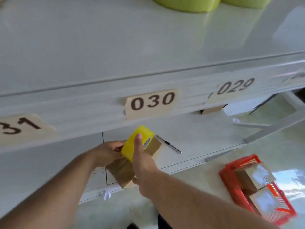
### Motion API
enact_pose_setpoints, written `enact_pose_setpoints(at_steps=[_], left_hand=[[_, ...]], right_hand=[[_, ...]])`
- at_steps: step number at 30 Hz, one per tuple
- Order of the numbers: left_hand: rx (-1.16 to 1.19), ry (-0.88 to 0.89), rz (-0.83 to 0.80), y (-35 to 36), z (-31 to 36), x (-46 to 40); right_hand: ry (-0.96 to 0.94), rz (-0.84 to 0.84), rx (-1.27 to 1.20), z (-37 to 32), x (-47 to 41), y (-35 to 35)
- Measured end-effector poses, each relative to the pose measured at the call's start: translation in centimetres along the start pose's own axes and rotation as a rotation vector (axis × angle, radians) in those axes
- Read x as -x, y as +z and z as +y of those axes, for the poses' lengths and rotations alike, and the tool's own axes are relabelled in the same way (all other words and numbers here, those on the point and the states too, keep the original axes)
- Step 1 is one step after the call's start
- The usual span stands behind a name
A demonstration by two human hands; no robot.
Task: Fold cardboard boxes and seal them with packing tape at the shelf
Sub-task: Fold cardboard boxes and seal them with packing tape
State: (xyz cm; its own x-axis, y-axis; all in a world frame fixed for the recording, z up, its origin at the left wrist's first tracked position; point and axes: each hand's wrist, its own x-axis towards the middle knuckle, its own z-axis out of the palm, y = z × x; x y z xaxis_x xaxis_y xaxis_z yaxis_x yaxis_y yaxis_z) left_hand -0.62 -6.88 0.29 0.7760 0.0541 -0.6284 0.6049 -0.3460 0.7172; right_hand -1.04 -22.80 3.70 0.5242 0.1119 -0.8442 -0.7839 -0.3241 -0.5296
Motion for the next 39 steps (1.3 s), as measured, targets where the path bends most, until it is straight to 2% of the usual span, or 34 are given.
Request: enact_pose_setpoints(at_steps=[4,6,8,10,11,12,14,15,17,20,22,25,27,29,31,33,36,39], left_hand=[[0.204,0.114,0.221,0.3,3.9,1.5],[0.077,0.13,0.138,1.7,5.9,1.8],[-0.059,0.145,0.127,2.9,6.3,2.0],[0.01,0.111,0.098,3.0,6.4,2.0],[0.053,0.082,0.072,2.9,6.3,2.2],[0.081,0.069,0.044,2.8,6.3,2.4],[0.092,0.034,0.031,2.8,6.1,2.4],[0.091,0.026,0.029,2.9,6.2,2.3],[0.078,0.001,0.038,2.8,6.3,1.9],[0.046,0.001,0.046,3.0,6.8,1.7],[0.032,-0.003,0.049,3.1,6.9,1.8],[0.026,-0.001,0.057,2.9,6.7,1.8],[0.036,0.002,0.058,2.9,6.8,1.8],[0.033,0.013,0.065,2.8,6.9,1.7],[0.0,0.01,0.048,2.6,7.4,1.4],[-0.034,-0.007,0.008,2.4,8.0,1.1],[-0.068,-0.038,-0.051,2.3,8.8,1.0],[-0.111,-0.059,-0.068,2.5,8.8,0.9]], right_hand=[[-0.067,0.013,-0.011,0.8,0.2,1.0],[-0.091,-0.036,0.008,0.6,0.7,0.4],[-0.129,-0.128,-0.022,1.7,1.1,-1.8],[-0.153,-0.168,-0.09,3.4,0.2,-5.7],[-0.165,-0.086,-0.105,4.2,-1.4,-7.8],[-0.209,0.07,-0.045,4.4,-3.8,-10.0],[-0.271,0.389,0.316,4.1,-9.4,-13.8],[-0.299,0.446,0.517,3.7,-11.8,-15.0],[-0.313,0.434,0.862,3.7,-15.6,-15.7],[-0.368,0.416,1.131,4.3,-18.2,-15.0],[-0.383,0.393,1.082,4.3,-18.6,-14.7],[-0.294,0.327,0.903,3.6,-18.2,-14.7],[-0.238,0.262,0.611,3.4,-16.6,-14.6],[-0.293,0.208,0.238,2.9,-13.5,-13.5],[-0.387,0.148,0.055,2.1,-10.0,-11.8],[-0.468,0.101,0.14,1.9,-8.0,-9.9],[-0.429,0.15,0.313,2.7,-8.2,-8.2],[-0.372,0.205,0.276,3.3,-8.5,-7.4]])
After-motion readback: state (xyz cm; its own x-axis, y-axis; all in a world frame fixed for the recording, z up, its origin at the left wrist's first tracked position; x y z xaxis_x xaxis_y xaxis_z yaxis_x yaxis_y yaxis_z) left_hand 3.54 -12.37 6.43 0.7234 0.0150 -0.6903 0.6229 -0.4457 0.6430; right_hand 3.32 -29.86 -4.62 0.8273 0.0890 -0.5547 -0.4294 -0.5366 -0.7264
